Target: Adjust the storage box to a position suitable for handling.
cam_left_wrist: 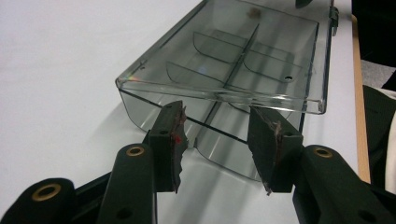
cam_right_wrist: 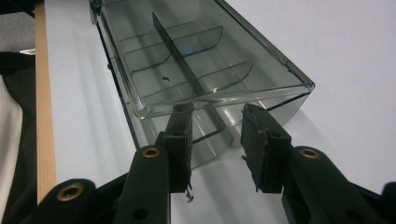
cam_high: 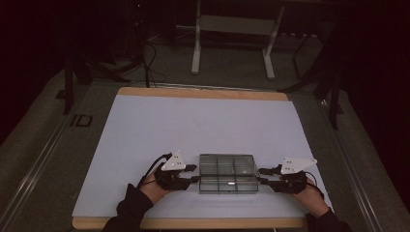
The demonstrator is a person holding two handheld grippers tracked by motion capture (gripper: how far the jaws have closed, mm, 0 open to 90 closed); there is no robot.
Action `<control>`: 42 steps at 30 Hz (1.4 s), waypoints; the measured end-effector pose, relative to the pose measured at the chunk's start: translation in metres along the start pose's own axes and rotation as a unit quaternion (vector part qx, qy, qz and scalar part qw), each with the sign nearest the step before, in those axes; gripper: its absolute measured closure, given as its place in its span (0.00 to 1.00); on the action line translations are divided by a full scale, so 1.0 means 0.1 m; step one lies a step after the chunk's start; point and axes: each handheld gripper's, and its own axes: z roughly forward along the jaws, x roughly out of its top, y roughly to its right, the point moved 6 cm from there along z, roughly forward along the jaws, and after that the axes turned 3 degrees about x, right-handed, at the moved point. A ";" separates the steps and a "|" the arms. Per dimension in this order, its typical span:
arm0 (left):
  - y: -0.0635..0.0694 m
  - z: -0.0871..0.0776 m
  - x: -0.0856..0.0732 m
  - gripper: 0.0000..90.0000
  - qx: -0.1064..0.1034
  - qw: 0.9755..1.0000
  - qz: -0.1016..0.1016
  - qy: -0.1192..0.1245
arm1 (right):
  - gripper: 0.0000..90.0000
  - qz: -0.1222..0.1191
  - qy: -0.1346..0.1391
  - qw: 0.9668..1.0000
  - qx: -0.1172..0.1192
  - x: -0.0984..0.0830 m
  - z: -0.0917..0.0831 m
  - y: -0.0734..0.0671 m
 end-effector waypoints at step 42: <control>-0.19 0.02 0.41 0.80 0.060 0.997 0.013 0.047 | 0.85 -0.019 0.072 0.995 -0.068 0.39 -0.06 0.22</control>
